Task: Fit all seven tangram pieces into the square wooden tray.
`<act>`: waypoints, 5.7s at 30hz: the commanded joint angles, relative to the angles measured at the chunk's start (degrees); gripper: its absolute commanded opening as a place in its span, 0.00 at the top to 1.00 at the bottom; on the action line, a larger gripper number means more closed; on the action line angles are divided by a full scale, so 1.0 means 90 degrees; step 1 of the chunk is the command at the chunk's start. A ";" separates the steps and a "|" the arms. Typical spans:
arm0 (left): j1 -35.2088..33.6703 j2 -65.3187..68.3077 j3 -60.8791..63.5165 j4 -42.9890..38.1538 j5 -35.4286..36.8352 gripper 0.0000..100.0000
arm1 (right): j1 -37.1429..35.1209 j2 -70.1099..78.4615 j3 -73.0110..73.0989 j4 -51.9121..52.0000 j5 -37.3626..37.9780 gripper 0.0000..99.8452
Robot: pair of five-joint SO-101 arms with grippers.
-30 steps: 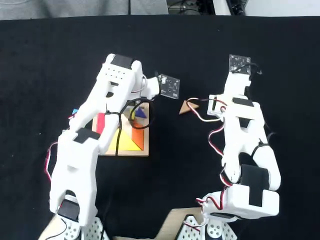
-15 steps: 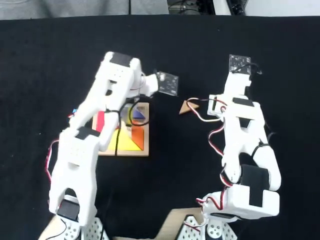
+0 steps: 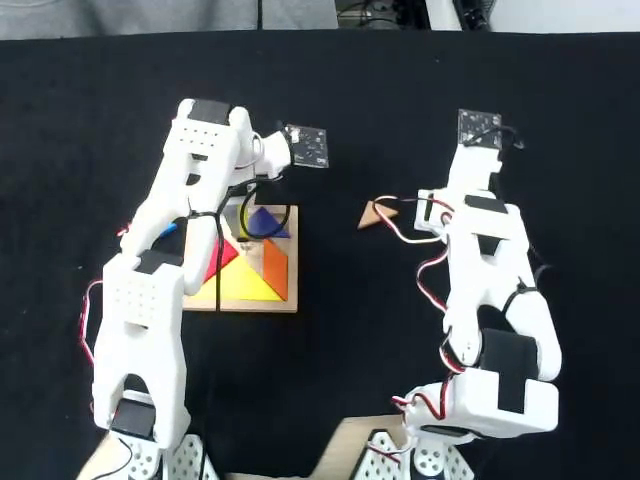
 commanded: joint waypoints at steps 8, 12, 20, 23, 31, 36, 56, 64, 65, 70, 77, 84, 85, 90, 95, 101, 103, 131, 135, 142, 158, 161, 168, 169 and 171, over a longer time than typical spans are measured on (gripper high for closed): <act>0.0083 0.0400 -0.0425 -0.0078 0.0117 0.68 | 0.0098 -0.0005 -0.0269 -0.0098 0.0049 0.99; -0.0005 0.0488 -0.0845 -0.0088 0.0147 0.68 | 0.0088 -0.0005 -0.0269 -0.0098 0.0049 0.99; 0.0171 0.0488 -0.1148 -0.0508 0.0615 0.68 | 0.0088 -0.0005 -0.0269 -0.0098 0.0049 0.99; 0.0161 0.0488 -0.1128 -0.0625 0.0615 0.68 | 0.0088 -0.0005 -0.0269 -0.0098 0.0049 0.99; 0.0054 0.0400 -0.1929 0.0772 0.0137 0.68 | 0.0088 -0.0005 -0.0269 -0.0098 0.0049 0.99; -0.0220 0.0567 -0.3609 0.1133 0.0547 0.68 | 0.0088 -0.0005 -0.0269 -0.0098 0.0049 0.99; -0.0474 0.1973 -0.3717 0.0166 0.1778 0.68 | 0.0078 -0.0005 -0.0269 -0.0098 0.0049 0.99; 0.0044 0.1924 -0.3717 0.0137 0.2012 0.68 | 0.0078 -0.0005 -0.0269 -0.0098 0.0049 0.99; 0.0093 0.1924 -0.3717 0.0147 0.2012 0.68 | 0.0078 -0.0005 -0.0269 -0.0098 0.0049 0.99; 0.0288 0.1924 -0.3717 0.0186 0.2032 0.68 | 0.0078 -0.0005 -0.0269 -0.0098 0.0049 0.99; 0.0630 0.1915 -0.3961 0.0400 0.2051 0.68 | 0.0078 -0.0005 -0.0269 -0.0098 0.0049 0.99; 0.0835 0.1973 -0.5797 0.1670 0.2051 0.68 | 0.0078 -0.0005 -0.0269 -0.0098 0.0049 0.99; 0.0835 0.1973 -0.6002 0.1817 0.2061 0.68 | 0.0078 -0.0005 -0.0269 -0.0098 0.0049 0.99; 0.0864 0.1983 -0.6061 0.1924 0.3253 0.68 | 0.0078 -0.0005 -0.0269 -0.0098 0.0049 0.99; 0.1089 0.1905 -0.4840 0.1924 0.3370 0.68 | 0.0078 -0.0005 -0.0269 -0.0098 0.0049 0.99; 0.0845 0.1866 -0.4694 0.1924 0.3360 0.68 | 0.0078 -0.0005 -0.0269 -0.0098 0.0049 0.99; 0.0796 0.1866 -0.4547 0.1924 0.3263 0.68 | 0.0078 -0.0005 -0.0269 -0.0098 0.0049 0.99; 0.0943 0.1993 -0.4440 0.1905 0.2784 0.68 | 0.0078 -0.0005 -0.0269 -0.0098 0.0049 0.99; 0.0864 0.2589 -0.4645 0.1895 0.2549 0.68 | 0.0078 -0.0005 -0.0269 -0.0098 0.0049 0.99; 0.0591 0.3204 -0.5719 0.1905 0.2540 0.68 | 0.0078 -0.0005 -0.0269 -0.0098 0.0049 0.99; 0.0679 0.0684 -0.6335 0.1915 0.4337 0.68 | 0.0078 -0.0005 -0.0269 -0.0098 0.0049 0.99; 0.0327 -0.0078 -0.6335 0.1915 0.4991 0.68 | 0.0078 -0.0005 -0.0269 -0.0098 0.0049 0.99; -0.1118 -0.1358 -0.6139 0.1934 0.6447 0.68 | -0.0147 -0.0005 -0.0142 -0.0137 0.0059 0.99; -0.1343 -0.1534 -0.5934 0.1934 0.6613 0.68 | -0.0147 -0.0005 -0.0132 -0.0137 0.0059 0.99; -0.1812 -0.2081 -0.5289 0.1944 0.6799 0.68 | -0.0147 -0.0005 -0.0132 -0.0137 0.0059 0.99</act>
